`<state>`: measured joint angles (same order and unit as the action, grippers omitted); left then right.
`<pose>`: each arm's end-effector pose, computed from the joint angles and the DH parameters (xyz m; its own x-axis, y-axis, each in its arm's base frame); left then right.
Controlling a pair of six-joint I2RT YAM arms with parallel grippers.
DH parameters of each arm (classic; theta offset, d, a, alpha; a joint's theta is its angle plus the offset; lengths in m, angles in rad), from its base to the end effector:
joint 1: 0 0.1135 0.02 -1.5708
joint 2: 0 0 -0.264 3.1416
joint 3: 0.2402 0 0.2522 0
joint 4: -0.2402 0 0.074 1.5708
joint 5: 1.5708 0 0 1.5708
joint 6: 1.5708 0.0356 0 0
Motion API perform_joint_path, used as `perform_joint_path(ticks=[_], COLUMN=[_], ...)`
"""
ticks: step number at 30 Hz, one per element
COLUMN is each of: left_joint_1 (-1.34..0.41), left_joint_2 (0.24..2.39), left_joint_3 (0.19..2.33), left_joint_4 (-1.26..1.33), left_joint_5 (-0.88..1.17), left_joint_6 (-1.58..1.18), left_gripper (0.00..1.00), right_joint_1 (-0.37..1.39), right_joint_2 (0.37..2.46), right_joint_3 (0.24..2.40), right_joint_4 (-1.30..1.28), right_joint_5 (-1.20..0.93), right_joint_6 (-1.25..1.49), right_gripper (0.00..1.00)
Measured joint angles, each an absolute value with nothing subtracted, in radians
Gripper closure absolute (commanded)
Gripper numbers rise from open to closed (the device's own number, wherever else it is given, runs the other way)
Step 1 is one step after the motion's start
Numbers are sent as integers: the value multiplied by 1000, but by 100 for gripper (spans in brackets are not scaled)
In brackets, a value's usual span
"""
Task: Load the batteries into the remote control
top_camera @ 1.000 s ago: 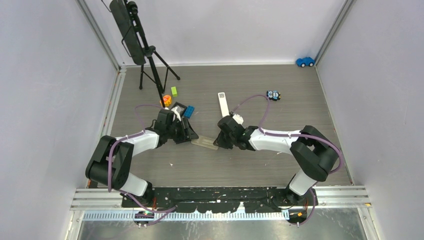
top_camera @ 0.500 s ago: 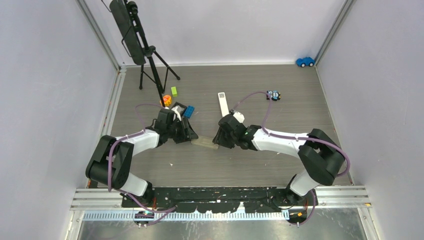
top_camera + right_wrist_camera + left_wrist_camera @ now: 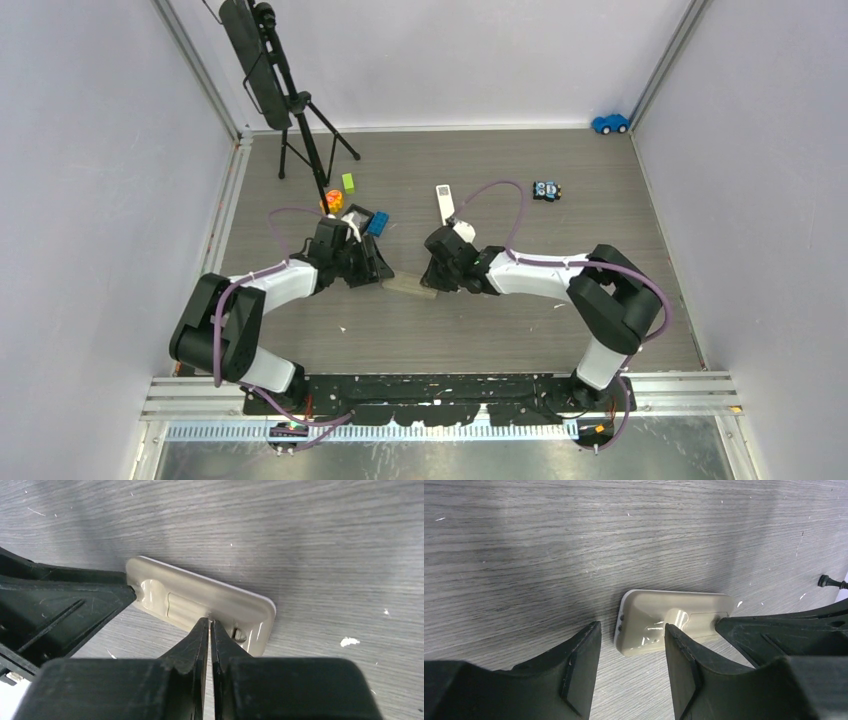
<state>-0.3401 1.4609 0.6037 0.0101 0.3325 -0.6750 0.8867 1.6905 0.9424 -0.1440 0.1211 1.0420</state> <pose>0.2488 -0.1004 0.1493 -0.8759 -0.3166 -0.3641 -0.0362 0.7956 -0.6047 0.2185 0.2612 0.1678 -0.8710 0.2881 -0.3979 0.0608 0.8670 0.4946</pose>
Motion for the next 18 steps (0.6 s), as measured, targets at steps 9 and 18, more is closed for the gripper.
perform_joint_path(ticks=[9,18], left_joint_1=[-340,-339], left_joint_2=[1423,1288], left_joint_3=[635,692], left_joint_4=[-74,-183], left_joint_5=[311,214], left_joint_6=[-668,-670], left_gripper=[47,35], right_joint_1=[913,915], right_joint_2=[1707,1667], right_joint_3=[1000,1177], right_joint_4=[-207,-378], right_joint_5=[180,150], right_joint_6=[982,619], right_gripper=[74,17])
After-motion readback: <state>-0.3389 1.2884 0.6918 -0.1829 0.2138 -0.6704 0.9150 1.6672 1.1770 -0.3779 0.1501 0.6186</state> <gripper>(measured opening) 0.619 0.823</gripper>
